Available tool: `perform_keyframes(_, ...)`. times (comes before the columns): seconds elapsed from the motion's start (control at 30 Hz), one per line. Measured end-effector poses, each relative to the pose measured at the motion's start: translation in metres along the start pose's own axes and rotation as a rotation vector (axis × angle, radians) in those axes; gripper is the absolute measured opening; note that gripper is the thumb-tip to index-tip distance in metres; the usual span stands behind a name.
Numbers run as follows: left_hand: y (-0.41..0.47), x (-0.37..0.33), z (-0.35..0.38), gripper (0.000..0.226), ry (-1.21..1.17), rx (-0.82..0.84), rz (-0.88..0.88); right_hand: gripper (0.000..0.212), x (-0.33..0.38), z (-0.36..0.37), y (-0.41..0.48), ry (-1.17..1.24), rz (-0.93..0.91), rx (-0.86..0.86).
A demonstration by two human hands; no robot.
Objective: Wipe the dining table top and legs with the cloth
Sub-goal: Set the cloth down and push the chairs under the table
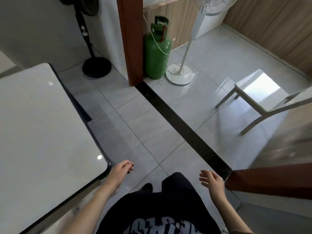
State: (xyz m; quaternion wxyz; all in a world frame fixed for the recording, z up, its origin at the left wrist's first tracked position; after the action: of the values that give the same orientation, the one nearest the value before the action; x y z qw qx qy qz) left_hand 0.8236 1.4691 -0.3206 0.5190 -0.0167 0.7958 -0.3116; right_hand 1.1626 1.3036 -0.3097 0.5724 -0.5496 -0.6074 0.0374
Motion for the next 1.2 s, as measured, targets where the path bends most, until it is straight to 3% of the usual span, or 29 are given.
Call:
perform_keyframes(0.1,0.047,-0.037,0.008,0.022,-0.017,-0.02,0.012,0.025,0.035,-0.008,0.041,-0.003,0.009,-0.006)
perform_keyframes(0.37,0.14,-0.089,0.02,0.023,-0.2,-0.311,-0.137,0.02,0.177,0.029,0.186,-0.11,-0.022,0.147)
perform_keyframes(0.57,0.156,-0.099,0.015,0.024,-0.403,-0.526,-0.296,0.019,0.297,0.115,0.24,-0.262,-0.079,0.363)
perform_keyframes(0.8,0.164,-0.077,-0.015,0.023,-0.575,-0.845,-0.439,0.019,0.379,0.245,0.269,-0.476,-0.206,0.555)
perform_keyframes(0.97,0.206,-0.068,-0.068,0.022,-0.69,-0.891,-0.496,0.018,0.423,0.339,0.291,-0.555,-0.236,0.586)
perform_keyframes(1.2,0.299,-0.11,-0.205,0.023,-0.488,-0.826,-0.346,0.018,0.501,0.441,0.298,-0.566,-0.242,0.544)
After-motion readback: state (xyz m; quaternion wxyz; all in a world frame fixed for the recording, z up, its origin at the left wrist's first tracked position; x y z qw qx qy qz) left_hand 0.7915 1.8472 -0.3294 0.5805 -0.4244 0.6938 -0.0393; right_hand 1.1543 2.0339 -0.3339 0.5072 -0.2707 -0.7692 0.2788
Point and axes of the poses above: each hand's wrist, its own y-axis towards the middle knuckle, its own z-axis out of the palm, x = y × z, the point moved 4 cm from there along y, towards the middle knuckle, and after that the axes turned 8 degrees about z, right-handed, at the moved point
